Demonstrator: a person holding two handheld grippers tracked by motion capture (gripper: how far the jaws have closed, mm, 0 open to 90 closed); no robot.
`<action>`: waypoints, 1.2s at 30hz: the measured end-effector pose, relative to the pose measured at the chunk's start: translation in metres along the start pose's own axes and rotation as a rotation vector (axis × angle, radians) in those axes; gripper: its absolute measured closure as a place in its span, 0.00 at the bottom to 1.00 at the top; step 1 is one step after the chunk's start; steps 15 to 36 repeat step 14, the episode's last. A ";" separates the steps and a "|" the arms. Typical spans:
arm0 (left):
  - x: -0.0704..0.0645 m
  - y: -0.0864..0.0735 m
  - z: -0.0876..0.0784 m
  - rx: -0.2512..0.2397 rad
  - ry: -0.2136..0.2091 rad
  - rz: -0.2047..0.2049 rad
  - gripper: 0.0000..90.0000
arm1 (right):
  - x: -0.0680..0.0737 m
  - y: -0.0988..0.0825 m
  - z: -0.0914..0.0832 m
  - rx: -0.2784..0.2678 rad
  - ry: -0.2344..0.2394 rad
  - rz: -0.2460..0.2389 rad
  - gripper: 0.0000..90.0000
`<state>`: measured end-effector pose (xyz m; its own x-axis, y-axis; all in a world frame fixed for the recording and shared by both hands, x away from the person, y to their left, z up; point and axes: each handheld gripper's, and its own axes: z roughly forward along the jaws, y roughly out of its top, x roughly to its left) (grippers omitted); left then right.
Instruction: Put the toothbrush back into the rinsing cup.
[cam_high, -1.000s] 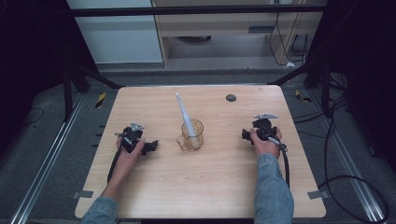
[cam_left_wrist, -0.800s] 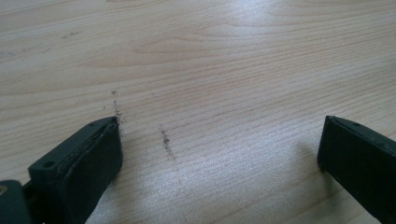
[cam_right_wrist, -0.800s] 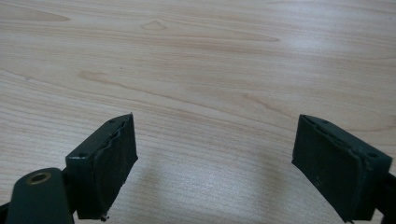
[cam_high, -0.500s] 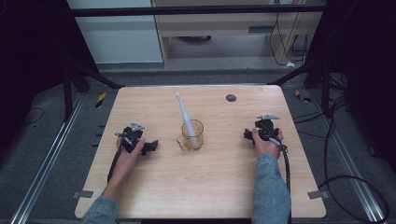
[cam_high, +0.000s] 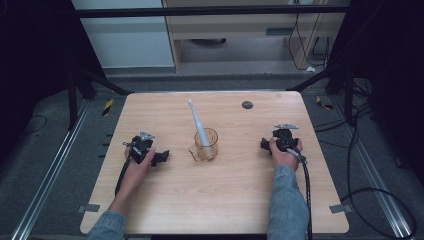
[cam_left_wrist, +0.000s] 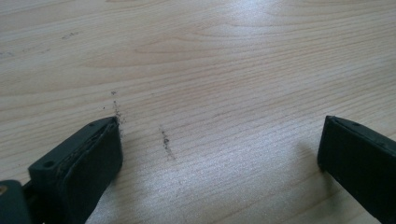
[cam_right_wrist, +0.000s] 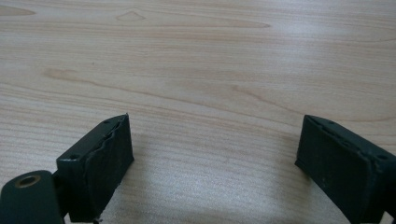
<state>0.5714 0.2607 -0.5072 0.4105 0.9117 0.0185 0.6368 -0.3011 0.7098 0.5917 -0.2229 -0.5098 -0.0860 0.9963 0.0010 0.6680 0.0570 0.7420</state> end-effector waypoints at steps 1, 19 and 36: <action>0.000 0.000 0.000 0.000 0.000 0.000 0.00 | 0.000 0.000 0.000 0.000 0.000 0.000 0.11; 0.000 0.000 0.000 0.000 -0.001 0.000 0.00 | 0.001 0.000 0.001 0.028 -0.028 0.032 0.00; 0.000 0.000 0.000 0.000 -0.001 0.000 0.00 | 0.001 0.000 0.001 0.028 -0.028 0.032 0.00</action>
